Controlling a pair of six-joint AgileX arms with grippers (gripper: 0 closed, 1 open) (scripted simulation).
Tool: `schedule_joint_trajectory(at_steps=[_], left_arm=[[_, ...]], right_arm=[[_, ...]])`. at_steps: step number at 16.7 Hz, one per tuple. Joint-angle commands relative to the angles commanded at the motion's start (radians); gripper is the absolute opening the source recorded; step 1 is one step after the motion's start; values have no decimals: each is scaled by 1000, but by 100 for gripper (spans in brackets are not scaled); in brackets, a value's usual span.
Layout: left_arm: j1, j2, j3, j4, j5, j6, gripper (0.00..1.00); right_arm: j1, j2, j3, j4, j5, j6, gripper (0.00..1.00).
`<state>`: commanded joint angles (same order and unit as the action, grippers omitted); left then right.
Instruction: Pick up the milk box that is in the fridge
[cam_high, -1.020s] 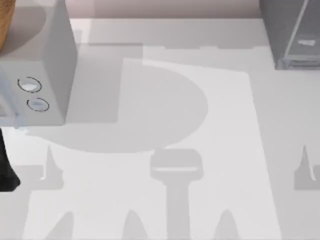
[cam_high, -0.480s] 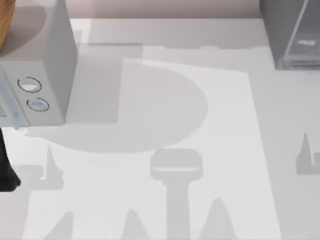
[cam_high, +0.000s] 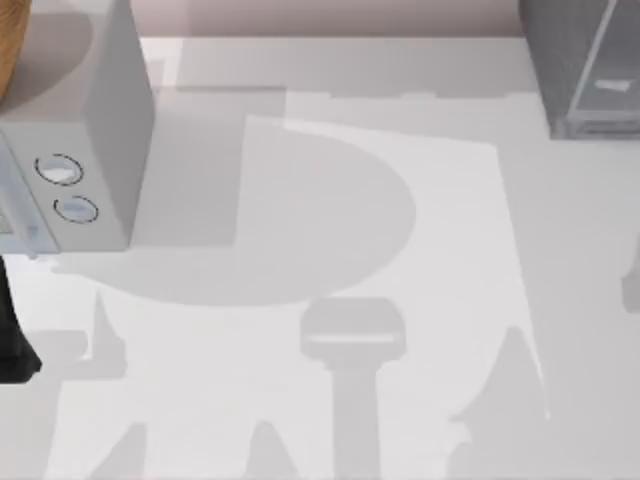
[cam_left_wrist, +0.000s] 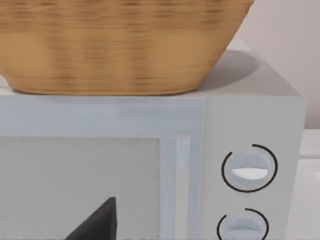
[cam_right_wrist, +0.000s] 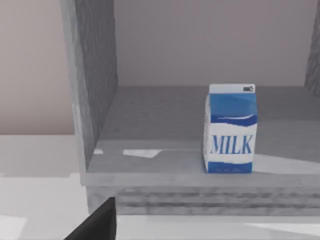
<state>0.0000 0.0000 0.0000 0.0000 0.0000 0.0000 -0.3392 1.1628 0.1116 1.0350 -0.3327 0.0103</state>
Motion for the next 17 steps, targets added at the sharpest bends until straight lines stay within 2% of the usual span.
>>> schedule_joint_trajectory(at_steps=[5,9,17], left_arm=[[0,0,0,0,0,0,100],[0,0,0,0,0,0,100],[0,0,0,0,0,0,100]], right_arm=[[-118,390,38,346,-110,6,100],[-179,583,65,537,-167,7,100],[-189,630,71,580,-179,7,100]])
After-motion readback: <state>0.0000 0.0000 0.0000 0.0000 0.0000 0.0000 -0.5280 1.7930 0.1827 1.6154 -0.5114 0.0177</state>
